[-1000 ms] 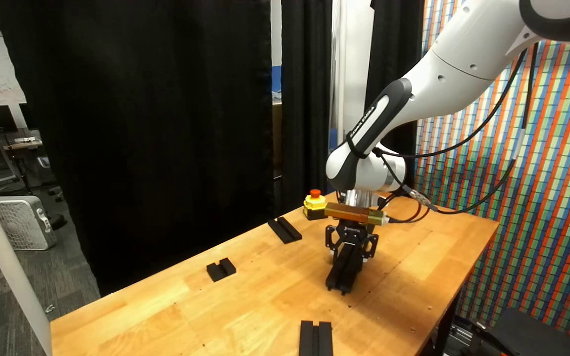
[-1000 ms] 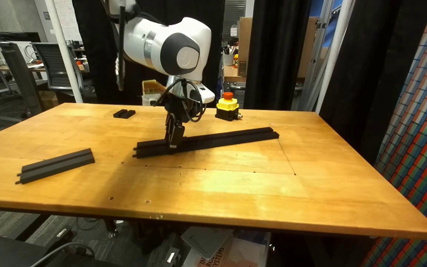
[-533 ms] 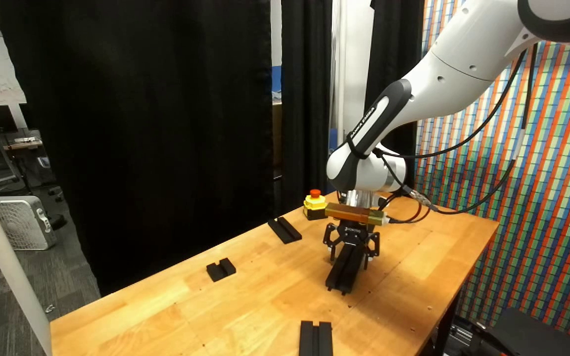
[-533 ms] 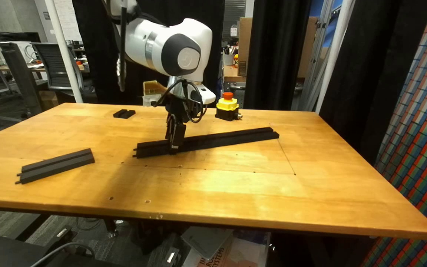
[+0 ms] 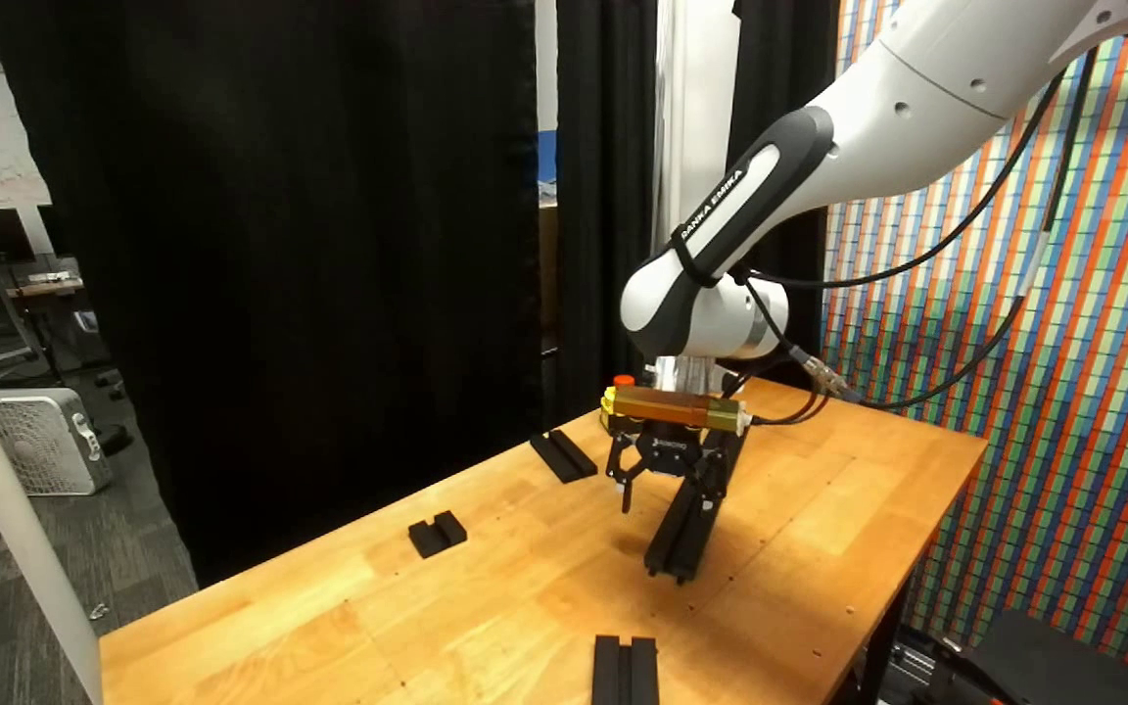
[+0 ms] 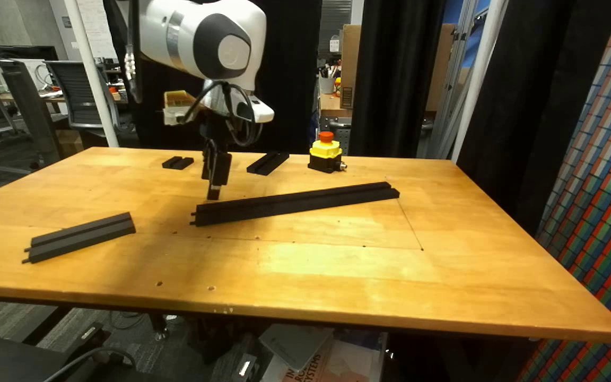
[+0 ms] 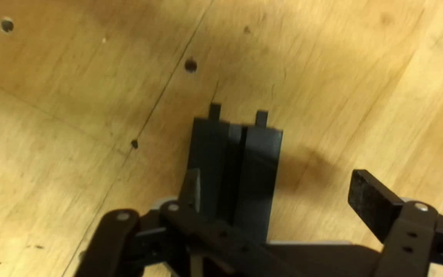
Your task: Connect four black pieces together
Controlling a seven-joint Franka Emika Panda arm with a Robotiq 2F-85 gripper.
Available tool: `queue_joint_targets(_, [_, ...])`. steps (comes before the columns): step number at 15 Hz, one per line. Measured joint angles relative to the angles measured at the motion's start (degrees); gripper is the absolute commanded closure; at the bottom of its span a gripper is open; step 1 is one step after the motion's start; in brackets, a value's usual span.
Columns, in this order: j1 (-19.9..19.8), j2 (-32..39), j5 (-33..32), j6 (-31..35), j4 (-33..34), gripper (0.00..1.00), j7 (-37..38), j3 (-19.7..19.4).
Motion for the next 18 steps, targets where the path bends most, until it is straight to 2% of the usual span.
queue_joint_targets(8, [6.67, -3.5, 0.67, -1.43, -4.99, 0.0, 3.65, 8.08])
queue_joint_targets(18, [12.1, -3.4, -0.12, 7.1, -9.51, 0.0, 18.25, 11.51])
